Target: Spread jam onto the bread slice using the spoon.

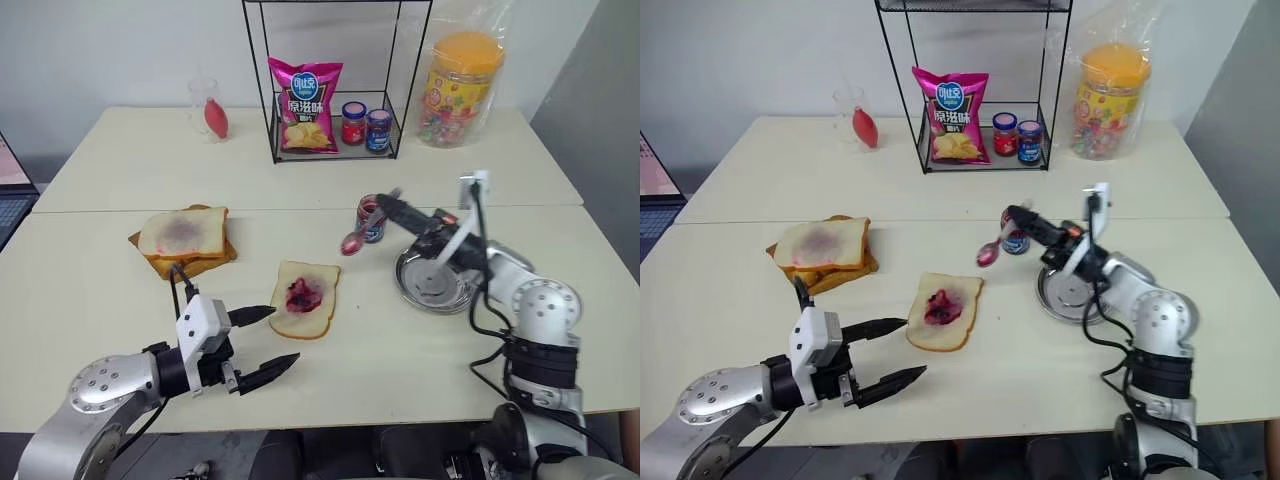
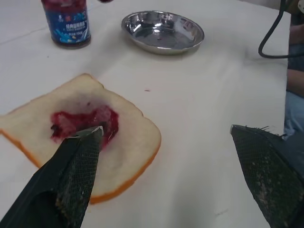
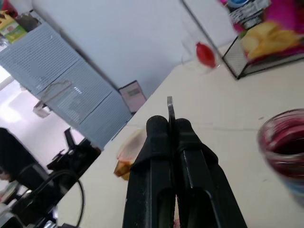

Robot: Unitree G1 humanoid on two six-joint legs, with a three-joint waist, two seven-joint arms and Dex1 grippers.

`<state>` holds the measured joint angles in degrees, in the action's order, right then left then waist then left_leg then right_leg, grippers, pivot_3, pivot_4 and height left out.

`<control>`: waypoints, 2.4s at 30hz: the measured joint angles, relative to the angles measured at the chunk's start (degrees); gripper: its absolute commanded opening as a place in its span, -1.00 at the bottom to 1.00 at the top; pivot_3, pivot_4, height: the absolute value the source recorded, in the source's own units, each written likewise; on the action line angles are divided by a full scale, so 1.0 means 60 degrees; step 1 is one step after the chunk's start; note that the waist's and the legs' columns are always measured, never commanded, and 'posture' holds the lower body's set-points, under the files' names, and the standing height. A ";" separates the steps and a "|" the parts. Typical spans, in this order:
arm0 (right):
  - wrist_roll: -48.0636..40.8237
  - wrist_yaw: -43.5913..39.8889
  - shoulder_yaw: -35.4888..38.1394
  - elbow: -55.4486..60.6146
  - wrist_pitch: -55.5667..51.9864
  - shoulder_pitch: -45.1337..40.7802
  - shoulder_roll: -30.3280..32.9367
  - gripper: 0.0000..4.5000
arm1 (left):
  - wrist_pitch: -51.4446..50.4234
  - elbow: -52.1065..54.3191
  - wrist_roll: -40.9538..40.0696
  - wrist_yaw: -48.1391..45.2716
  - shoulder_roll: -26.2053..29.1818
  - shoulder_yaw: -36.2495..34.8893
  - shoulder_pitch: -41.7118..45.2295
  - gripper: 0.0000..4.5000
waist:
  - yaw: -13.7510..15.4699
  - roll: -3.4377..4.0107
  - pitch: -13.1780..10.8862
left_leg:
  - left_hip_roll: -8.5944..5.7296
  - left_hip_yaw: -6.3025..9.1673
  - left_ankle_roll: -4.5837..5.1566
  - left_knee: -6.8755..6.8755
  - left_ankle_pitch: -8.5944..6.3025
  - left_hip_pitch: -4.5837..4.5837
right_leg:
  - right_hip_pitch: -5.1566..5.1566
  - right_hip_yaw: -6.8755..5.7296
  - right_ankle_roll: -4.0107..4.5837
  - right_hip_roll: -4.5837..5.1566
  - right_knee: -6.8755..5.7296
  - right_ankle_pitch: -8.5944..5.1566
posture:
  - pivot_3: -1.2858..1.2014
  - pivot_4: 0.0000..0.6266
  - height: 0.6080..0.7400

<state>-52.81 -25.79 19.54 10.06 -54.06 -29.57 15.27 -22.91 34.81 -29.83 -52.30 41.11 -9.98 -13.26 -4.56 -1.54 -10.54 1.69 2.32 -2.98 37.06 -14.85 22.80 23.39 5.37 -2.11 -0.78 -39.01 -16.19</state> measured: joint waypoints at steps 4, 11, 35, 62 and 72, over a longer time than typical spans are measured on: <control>0.0066 0.0190 0.0989 -0.0524 0.0614 0.0451 0.0738 -0.99 | 0.0322 -0.0054 0.0195 -0.0062 -0.0011 0.0417 0.0446 1.00 | 0.0019 -0.0001 0.0001 | -0.0002 -0.0015 0.0000 0.0002 0.0000 -0.0002 | -0.0003 0.0015 -0.0004 0.0002 0.0003 0.0002 | 0.03 -0.52 1.00; 0.0557 0.0109 0.1391 -0.1909 0.1482 0.0978 0.1051 -0.99 | 0.0415 -0.0264 0.0482 -0.0090 -0.0006 0.0930 0.1055 1.00 | -0.0071 0.0008 -0.0001 | 0.0008 -0.0026 0.0003 -0.0002 0.0001 -0.0024 | -0.0006 0.0029 -0.0004 -0.0010 -0.0010 0.0002 | 0.03 -0.52 1.00; 0.0588 -0.0315 0.1476 -0.2041 0.1882 0.2511 0.1410 -0.99 | 0.0131 -0.1169 0.1035 0.0359 -0.0335 0.2318 0.3531 1.00 | 0.0004 0.0016 0.0003 | -0.0003 -0.0024 0.0003 0.0014 0.0001 -0.0027 | -0.0028 0.0028 -0.0015 -0.0006 -0.0003 0.0007 | 0.03 -0.52 1.00; 0.2238 -0.0236 0.0602 -0.1703 0.3610 0.3248 0.1309 0.39 | 0.0035 -0.1582 0.1283 0.0417 -0.0725 0.2853 0.4023 1.00 | 0.0017 0.0018 0.0005 | -0.0002 -0.0024 0.0003 0.0016 0.0002 -0.0030 | -0.0028 0.0029 -0.0017 -0.0006 -0.0007 0.0009 | 0.03 -0.52 1.00; 0.2958 -0.0017 0.0759 -0.1674 0.4760 0.2881 0.1712 0.39 | 0.0057 -0.1694 0.1372 0.0757 -0.0272 0.1657 0.3468 1.00 | -0.0008 0.0019 0.0004 | 0.0000 -0.0026 0.0002 0.0016 0.0002 -0.0036 | -0.0028 0.0033 -0.0016 -0.0006 -0.0010 0.0009 | 0.03 -0.52 1.00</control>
<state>-35.06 -25.89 24.10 0.01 -25.50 -12.28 25.54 -22.57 24.65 -21.59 -47.76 39.47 -0.04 7.55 -4.61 -1.43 -10.52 1.69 2.16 -2.97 37.15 -14.84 22.59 23.23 5.57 -2.21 -0.81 -39.07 -16.14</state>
